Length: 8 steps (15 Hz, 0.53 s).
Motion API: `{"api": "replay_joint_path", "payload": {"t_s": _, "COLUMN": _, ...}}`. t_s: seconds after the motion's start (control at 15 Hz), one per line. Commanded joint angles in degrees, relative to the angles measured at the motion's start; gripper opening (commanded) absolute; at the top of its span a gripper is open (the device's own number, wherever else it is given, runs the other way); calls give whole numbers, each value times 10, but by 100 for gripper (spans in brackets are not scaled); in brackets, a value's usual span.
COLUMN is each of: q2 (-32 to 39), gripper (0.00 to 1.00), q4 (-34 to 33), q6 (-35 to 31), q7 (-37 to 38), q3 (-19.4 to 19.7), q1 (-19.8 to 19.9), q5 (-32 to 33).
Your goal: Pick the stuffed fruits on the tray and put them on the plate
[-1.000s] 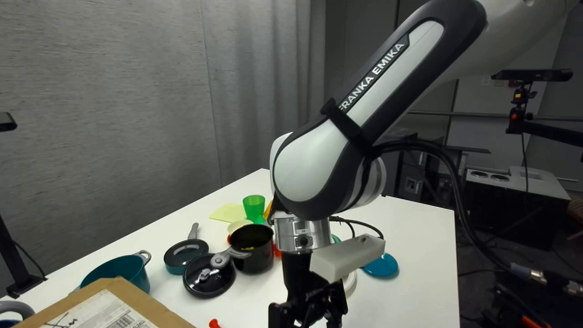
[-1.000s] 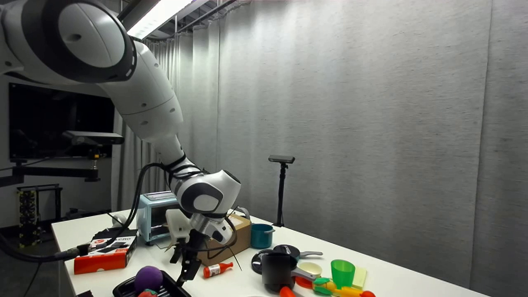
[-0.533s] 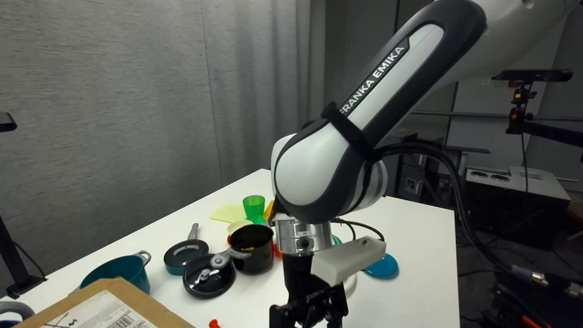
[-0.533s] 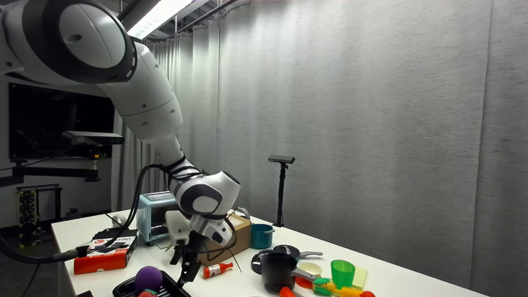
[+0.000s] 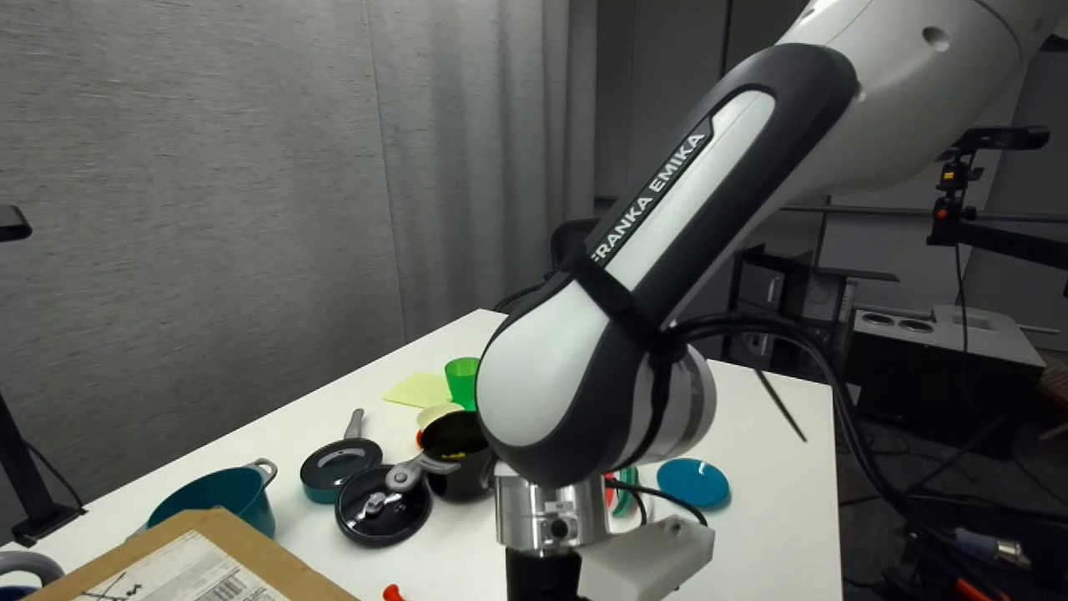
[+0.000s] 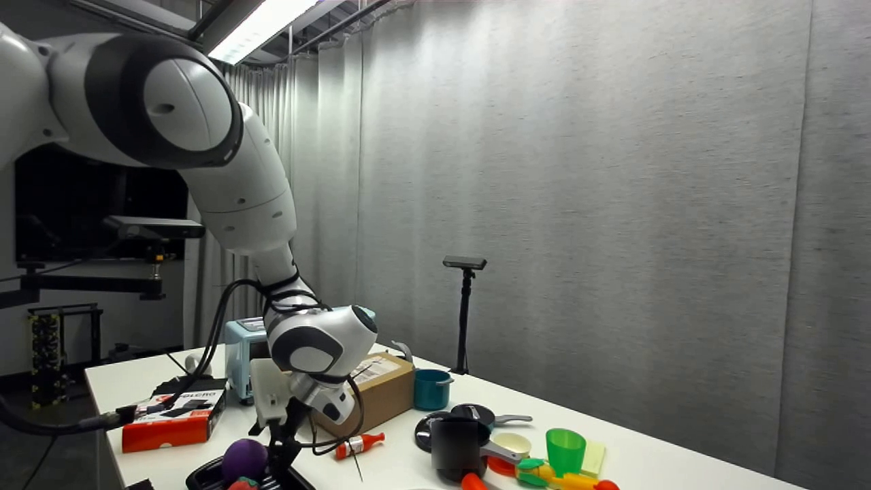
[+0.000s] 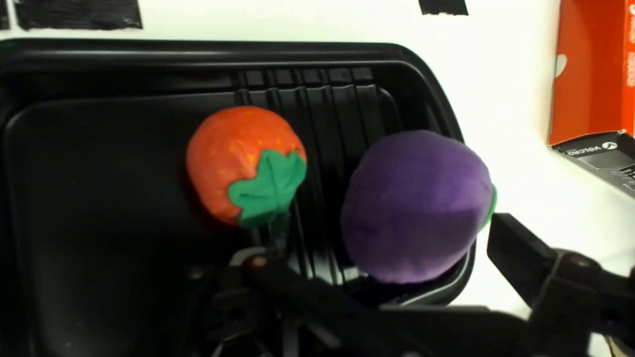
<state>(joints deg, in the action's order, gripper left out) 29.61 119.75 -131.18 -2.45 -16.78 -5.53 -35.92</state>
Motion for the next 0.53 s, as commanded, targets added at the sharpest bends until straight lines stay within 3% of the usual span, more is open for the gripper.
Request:
{"api": "replay_joint_path", "payload": {"t_s": 0.0, "q2": 22, "gripper": 100, "q4": -9, "q6": -19, "q7": -48, "q3": -13, "q1": -6, "q5": -39}}
{"api": "replay_joint_path", "payload": {"t_s": 0.2, "q2": 35, "gripper": 100, "q4": -10, "q6": -40, "q7": -61, "q3": -20, "q1": -16, "q5": -45}}
{"api": "replay_joint_path", "payload": {"t_s": 0.27, "q2": 38, "gripper": 75, "q4": -10, "q6": -50, "q7": -60, "q3": -21, "q1": -23, "q5": -41}}
{"api": "replay_joint_path", "payload": {"t_s": 0.33, "q2": 38, "gripper": 72, "q4": -8, "q6": -54, "q7": -64, "q3": -22, "q1": -23, "q5": -39}}
{"api": "replay_joint_path", "payload": {"t_s": 0.47, "q2": 31, "gripper": 56, "q4": -1, "q6": -58, "q7": -70, "q3": -21, "q1": -21, "q5": -34}}
